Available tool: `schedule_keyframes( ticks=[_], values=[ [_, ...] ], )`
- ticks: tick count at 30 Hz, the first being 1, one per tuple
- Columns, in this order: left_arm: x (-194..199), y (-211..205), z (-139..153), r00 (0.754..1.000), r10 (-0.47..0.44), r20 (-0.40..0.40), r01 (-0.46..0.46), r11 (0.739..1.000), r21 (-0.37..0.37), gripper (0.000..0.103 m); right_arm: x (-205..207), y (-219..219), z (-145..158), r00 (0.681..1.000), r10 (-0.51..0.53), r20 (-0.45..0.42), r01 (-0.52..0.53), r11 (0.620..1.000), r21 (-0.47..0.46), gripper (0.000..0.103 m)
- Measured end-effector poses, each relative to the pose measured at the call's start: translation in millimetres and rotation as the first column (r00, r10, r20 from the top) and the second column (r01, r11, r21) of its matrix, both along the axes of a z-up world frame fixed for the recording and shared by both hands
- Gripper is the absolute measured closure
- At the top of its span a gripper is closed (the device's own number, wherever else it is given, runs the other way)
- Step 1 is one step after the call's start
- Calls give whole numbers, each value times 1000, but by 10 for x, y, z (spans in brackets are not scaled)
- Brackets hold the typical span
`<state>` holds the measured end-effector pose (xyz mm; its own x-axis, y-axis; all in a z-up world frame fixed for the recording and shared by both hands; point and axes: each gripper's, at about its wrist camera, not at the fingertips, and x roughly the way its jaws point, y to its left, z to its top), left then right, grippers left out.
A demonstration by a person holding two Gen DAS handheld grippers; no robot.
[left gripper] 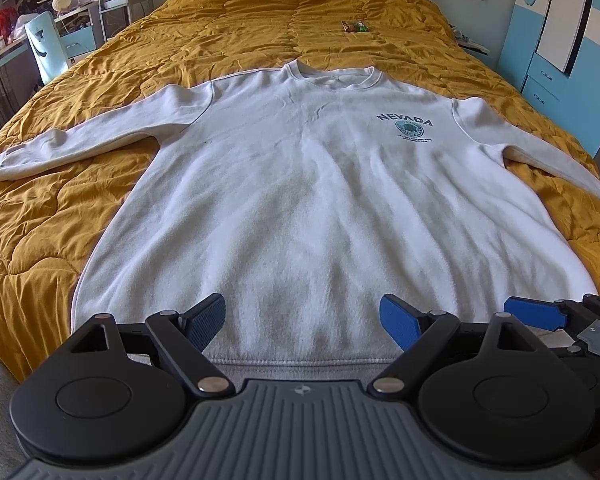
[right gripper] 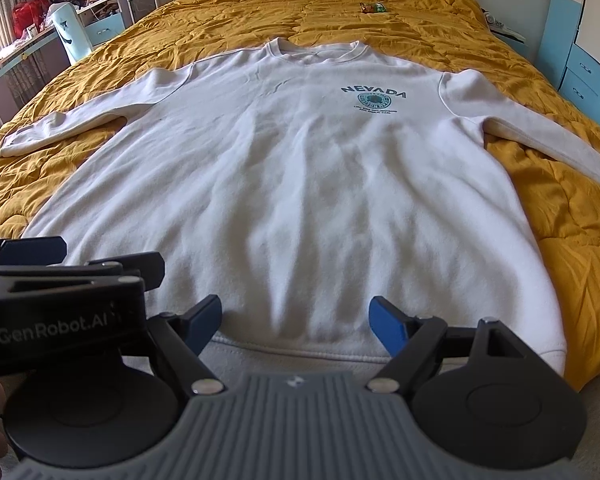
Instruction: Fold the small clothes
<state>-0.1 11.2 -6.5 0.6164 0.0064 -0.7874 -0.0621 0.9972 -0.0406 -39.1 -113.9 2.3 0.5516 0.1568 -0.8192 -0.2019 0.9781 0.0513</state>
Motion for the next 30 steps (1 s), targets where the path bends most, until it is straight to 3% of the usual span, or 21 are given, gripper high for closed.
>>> schedule_keyframes(
  ticks=[30],
  values=[
    [-6, 106, -54, 1000, 9, -25, -9, 1000, -4, 1, -2, 65, -16, 1000, 22, -5, -22, 1000, -8, 26]
  ],
)
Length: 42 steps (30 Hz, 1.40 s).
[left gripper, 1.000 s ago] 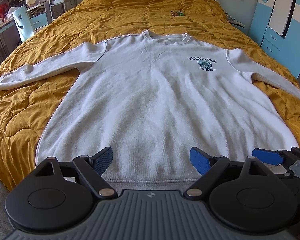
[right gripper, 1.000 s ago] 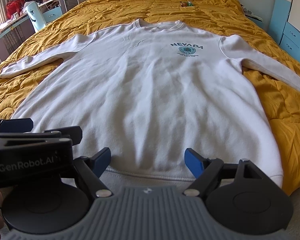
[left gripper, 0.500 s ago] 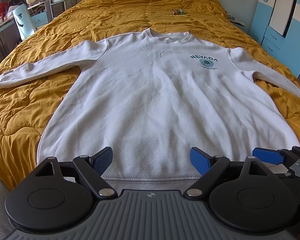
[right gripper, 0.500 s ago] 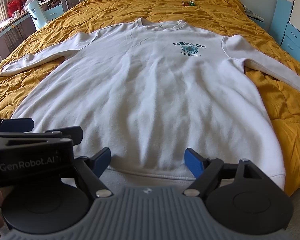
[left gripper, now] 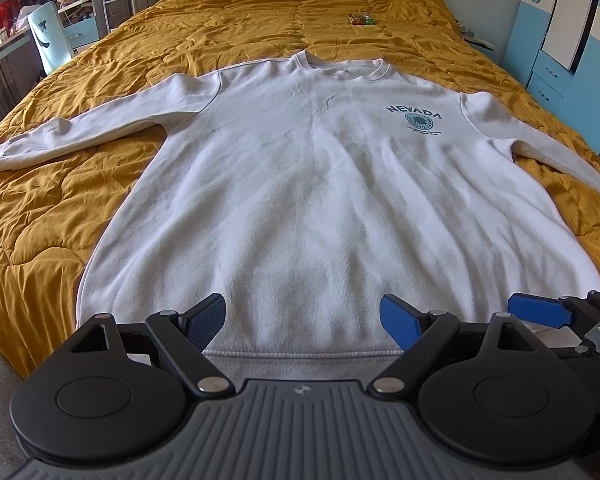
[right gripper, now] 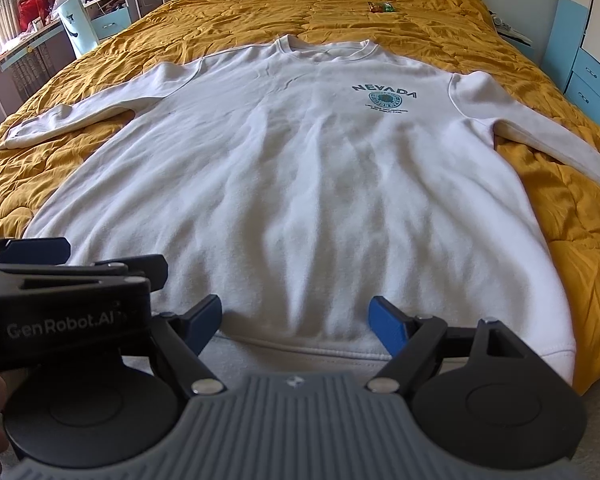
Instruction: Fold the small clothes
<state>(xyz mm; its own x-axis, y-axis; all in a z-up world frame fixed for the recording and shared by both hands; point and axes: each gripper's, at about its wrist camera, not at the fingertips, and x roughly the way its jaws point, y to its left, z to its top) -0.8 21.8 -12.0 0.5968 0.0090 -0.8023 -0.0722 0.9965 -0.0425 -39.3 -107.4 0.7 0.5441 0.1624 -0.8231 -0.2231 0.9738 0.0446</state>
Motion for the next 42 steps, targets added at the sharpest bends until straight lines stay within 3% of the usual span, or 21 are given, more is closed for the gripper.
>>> schedule_keyframes(
  ticks=[16, 24, 28, 32, 34, 39, 42],
  values=[
    [14, 105, -30, 1000, 20, -1, -20, 1000, -3, 2, 6, 75, -16, 1000, 8, 6, -8, 1000, 1, 26],
    [11, 178, 0, 999, 3, 33, -4, 1000, 20, 7, 32, 170, -10, 1000, 26, 18, -26, 1000, 4, 26],
    [32, 331, 35, 998, -2, 58, 2, 1000, -4, 7, 90, 217, 23, 999, 26, 29, -27, 999, 30, 26],
    [55, 576, 97, 993, 23, 114, -16, 998, -61, 14, 157, 257, 42, 999, 20, 41, -22, 999, 50, 26],
    [52, 736, 137, 985, 73, 155, -60, 994, -88, 15, 187, 277, 33, 999, 21, 48, -24, 999, 47, 26],
    [162, 1376, 277, 938, 230, 258, -201, 970, -133, 19, 277, 348, -36, 997, 31, 71, -32, 999, 17, 26],
    [255, 1925, 353, 868, 388, 308, -346, 920, -184, 19, 309, 384, -84, 996, 29, 83, -30, 1000, 2, 26]
  ],
)
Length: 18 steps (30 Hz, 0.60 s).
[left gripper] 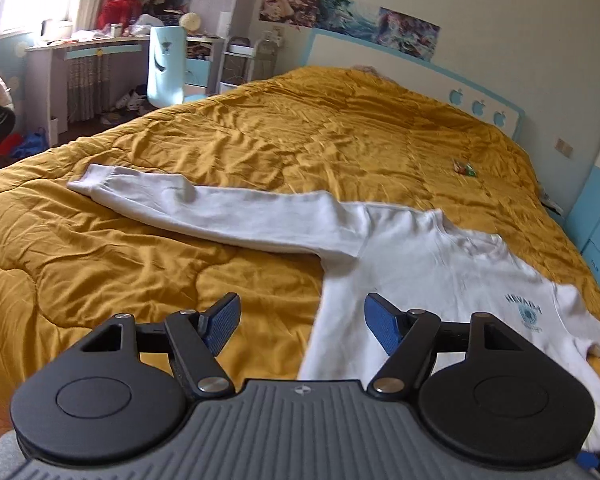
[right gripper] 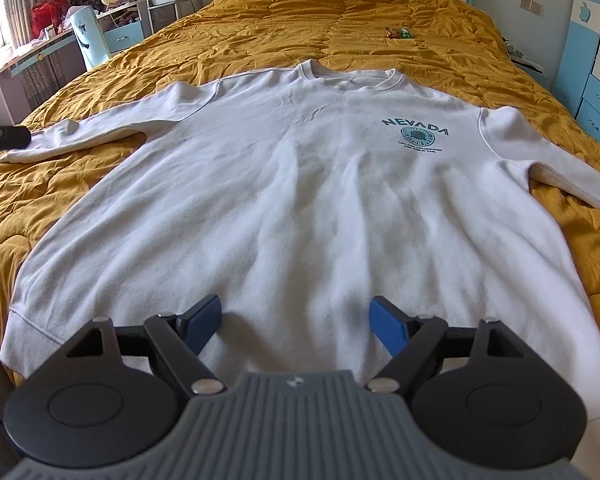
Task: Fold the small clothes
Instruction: 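Grasp the sweatshirt sleeve cuff nearest the left tool with the left tool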
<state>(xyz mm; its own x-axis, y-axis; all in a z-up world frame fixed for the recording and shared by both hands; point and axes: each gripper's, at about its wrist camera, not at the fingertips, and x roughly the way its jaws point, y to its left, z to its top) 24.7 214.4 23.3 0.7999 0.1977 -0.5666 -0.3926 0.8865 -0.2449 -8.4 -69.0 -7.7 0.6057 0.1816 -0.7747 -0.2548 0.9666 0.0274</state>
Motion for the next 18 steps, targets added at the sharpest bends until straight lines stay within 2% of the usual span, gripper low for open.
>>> schedule_keyframes(
  ticks=[2, 4, 6, 9, 14, 16, 18],
  values=[
    [42, 484, 8, 991, 121, 57, -118, 991, -59, 19, -19, 27, -34, 1000, 1, 10, -1, 1000, -12, 25],
    [100, 916, -35, 974, 209, 88, -196, 971, -136, 19, -54, 52, -61, 1000, 10, 26, -9, 999, -32, 25],
    [167, 1375, -143, 950, 297, 94, -269, 935, -229, 19, -81, 70, -75, 999, 18, 44, -16, 999, -48, 25],
    [290, 1967, -361, 915, 403, 31, -371, 867, -332, 21, -74, 68, -85, 999, 11, 51, -9, 999, -40, 25],
    [445, 2716, -873, 876, 483, -14, -419, 746, -518, 26, -18, 47, -59, 997, 7, 74, -5, 1000, -27, 25],
    [481, 2916, -1040, 861, 508, -27, -433, 703, -565, 35, 7, 65, -45, 995, 17, 97, -13, 999, -39, 25],
    [492, 3060, -1171, 851, 524, -5, -414, 667, -619, 38, 50, 93, -41, 994, 28, 110, -22, 998, -57, 25]
  ],
)
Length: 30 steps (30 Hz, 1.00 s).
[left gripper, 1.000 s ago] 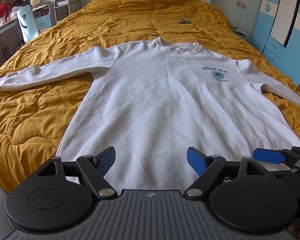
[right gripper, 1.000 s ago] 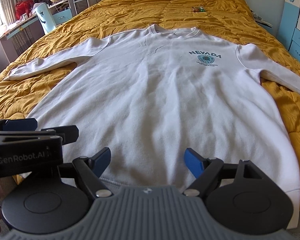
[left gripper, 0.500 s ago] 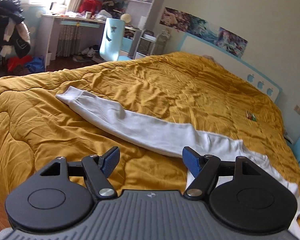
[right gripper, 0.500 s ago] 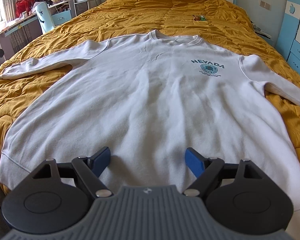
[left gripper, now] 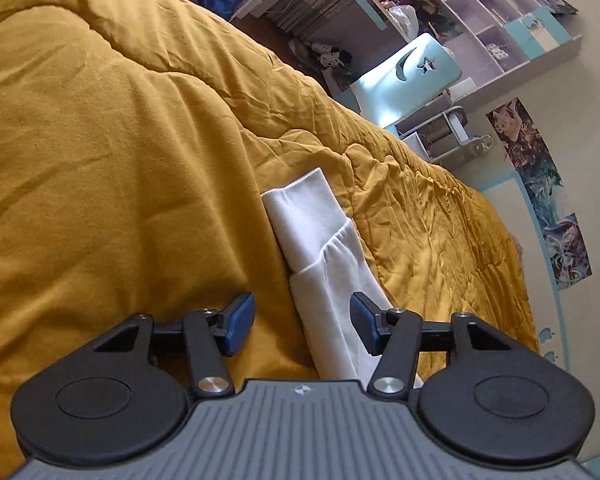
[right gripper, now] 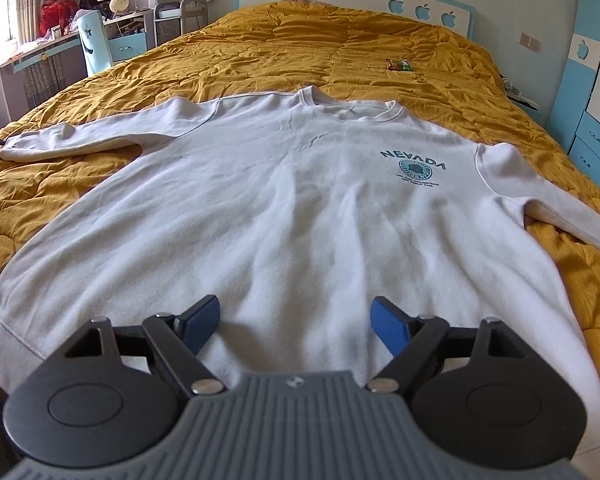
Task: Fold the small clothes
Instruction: 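Grasp the sweatshirt sleeve cuff nearest the left tool with the left tool, then carry the held sleeve across the sweatshirt body with the left tool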
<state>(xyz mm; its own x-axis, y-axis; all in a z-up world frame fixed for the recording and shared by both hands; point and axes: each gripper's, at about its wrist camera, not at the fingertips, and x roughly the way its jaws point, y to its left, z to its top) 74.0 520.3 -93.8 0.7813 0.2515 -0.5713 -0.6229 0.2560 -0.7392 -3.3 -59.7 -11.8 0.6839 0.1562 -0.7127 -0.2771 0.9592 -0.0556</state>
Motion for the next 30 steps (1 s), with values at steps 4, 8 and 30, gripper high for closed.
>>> schedule_keyframes(
  ticks=[4, 8, 30],
  values=[
    [151, 166, -148, 997, 14, 76, -11, 1000, -29, 40, 113, 65, -3, 1000, 14, 17, -13, 1000, -24, 22],
    [243, 211, -254, 992, 17, 125, -13, 999, -37, 86, 229, 115, 1, 999, 14, 37, -13, 999, -35, 22],
    [764, -1464, 1533, 933, -271, 238, 176, 918, 355, 94, 1071, -901, -18, 984, -156, 86, 155, 988, 23, 21]
  ],
)
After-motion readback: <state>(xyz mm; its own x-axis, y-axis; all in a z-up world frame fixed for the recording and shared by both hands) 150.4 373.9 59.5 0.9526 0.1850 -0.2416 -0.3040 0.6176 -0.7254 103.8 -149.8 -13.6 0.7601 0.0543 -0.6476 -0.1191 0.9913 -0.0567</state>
